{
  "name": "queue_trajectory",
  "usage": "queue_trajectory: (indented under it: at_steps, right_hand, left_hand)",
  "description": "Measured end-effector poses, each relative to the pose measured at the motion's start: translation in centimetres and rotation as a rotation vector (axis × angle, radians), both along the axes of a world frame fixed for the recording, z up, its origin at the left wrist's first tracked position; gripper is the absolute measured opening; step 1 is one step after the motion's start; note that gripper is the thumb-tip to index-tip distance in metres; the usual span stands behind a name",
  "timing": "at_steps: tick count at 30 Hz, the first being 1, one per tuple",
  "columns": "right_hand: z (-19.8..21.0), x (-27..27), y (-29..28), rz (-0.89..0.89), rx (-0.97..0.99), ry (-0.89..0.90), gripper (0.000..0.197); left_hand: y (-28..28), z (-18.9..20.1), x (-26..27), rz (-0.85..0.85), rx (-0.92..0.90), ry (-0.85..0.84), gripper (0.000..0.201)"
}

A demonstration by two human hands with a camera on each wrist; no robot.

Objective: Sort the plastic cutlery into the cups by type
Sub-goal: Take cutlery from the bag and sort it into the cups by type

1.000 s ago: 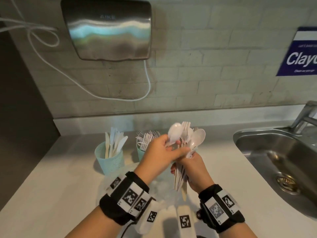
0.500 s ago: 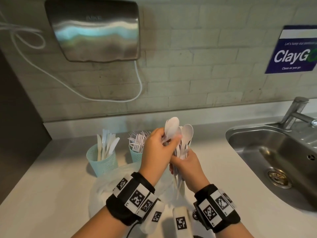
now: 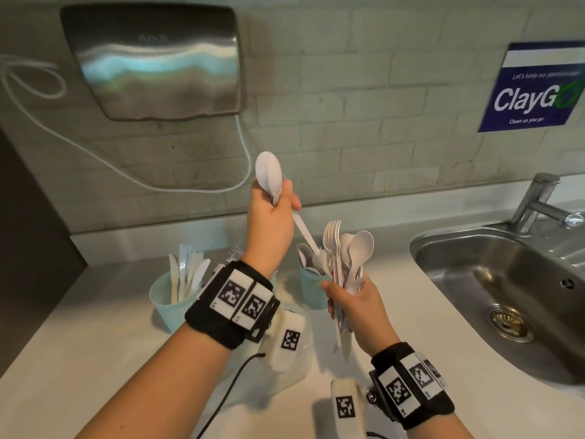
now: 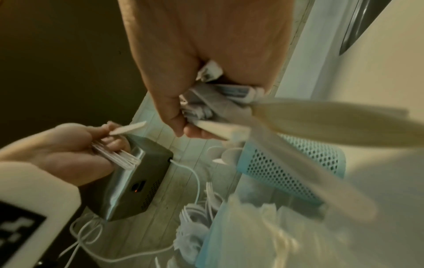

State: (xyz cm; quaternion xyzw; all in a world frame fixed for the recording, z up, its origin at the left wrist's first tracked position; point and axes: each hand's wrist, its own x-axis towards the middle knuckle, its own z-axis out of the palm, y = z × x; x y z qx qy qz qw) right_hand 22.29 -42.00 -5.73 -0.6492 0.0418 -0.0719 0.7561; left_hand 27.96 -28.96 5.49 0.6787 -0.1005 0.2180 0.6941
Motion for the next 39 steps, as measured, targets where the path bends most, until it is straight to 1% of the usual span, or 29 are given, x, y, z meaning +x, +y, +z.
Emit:
queue_trajectory:
  at_steps: [3,4,7,11,14,17,20,22,24,25,27,28,31,32,33,34,35,37,38,39]
  right_hand:
    - [0.0,0.1,-1.2,-0.04,0.006,0.001,0.029]
    - [0.1,0.1,-1.5,-0.052,0.004,0.0,0.029]
    - [0.2,0.0,-2.5,-0.082,0.004,-0.01,0.028]
    - [0.2,-0.1,-3.3,-0.117,0.0,-0.007,0.022]
    - [-0.1,0.0,-3.8,-0.135,0.0,0.0,0.023]
    - [-0.4,0.2,-4.1,-0.14,-0.008,0.012,0.03]
    - [-0.5,0.2,-4.4,-0.139,-0.012,0.012,0.032]
    - [-0.5,0.2,-4.4,-0.134,-0.014,0.018,0.032]
    - [-0.5,0.2,-4.4,-0.128,-0.011,0.021,0.03]
    - [-0.5,0.2,-4.4,-0.126,-0.008,0.023,0.029]
    - [-0.5,0.2,-4.5,-0.126,-0.004,0.023,0.026]
    - [-0.5,0.2,-4.5,-0.125,-0.005,0.023,0.026]
    - [-0.6,0.3,-4.6,-0.124,-0.015,0.025,0.03]
    - [-0.7,0.3,-4.6,-0.124,-0.017,0.026,0.032]
    - [-0.8,0.3,-4.7,-0.125,-0.021,0.031,0.034]
    - [-0.9,0.3,-4.7,-0.124,-0.025,0.036,0.035]
    - [-0.9,0.3,-4.8,-0.122,-0.027,0.04,0.035]
    - [-1.0,0.4,-4.8,-0.115,-0.03,0.044,0.036]
    - [-0.9,0.4,-4.7,-0.112,-0.032,0.045,0.035]
    - [-0.8,0.4,-4.7,-0.111,-0.034,0.044,0.035]
  left_hand:
    - [-0.9,-0.1,1.1,-0.029,0.03,0.096,0.021]
    - [-1.2,-0.4,1.3,-0.043,0.018,0.122,0.023]
    - [-2.2,-1.7,2.4,-0.064,-0.033,0.171,0.023]
    - [-3.3,-2.8,3.9,-0.158,-0.126,0.191,0.02]
    - [-4.1,-4.1,4.4,-0.185,-0.043,0.211,0.018]
    - [-4.8,-5.9,4.7,-0.197,0.065,0.269,0.014]
    - [-5.3,-7.5,4.9,-0.225,0.131,0.354,0.015]
    - [-5.6,-8.3,5.0,-0.203,0.191,0.381,0.021]
    - [-5.8,-8.6,4.9,-0.18,0.257,0.381,0.024]
    - [-6.0,-8.6,4.7,-0.169,0.286,0.377,0.021]
    - [-6.3,-8.6,4.6,-0.161,0.285,0.33,0.017]
    - [-6.3,-8.6,4.5,-0.156,0.271,0.294,0.02]
    - [-6.1,-8.2,4.6,-0.101,0.151,0.204,0.039]
    - [-6.0,-7.9,4.7,-0.07,0.14,0.187,0.041]
    - [-5.9,-7.6,4.9,-0.039,0.17,0.18,0.037]
    - [-5.8,-7.3,5.0,-0.004,0.264,0.175,0.028]
    - [-5.7,-7.2,5.1,0.039,0.418,0.169,0.022]
    - [-5.5,-7.7,5.5,0.149,0.771,0.144,0.032]
    - [-5.4,-8.1,5.6,0.198,0.901,0.13,0.036]
    - [-5.4,-8.4,5.6,0.229,0.993,0.126,0.04]
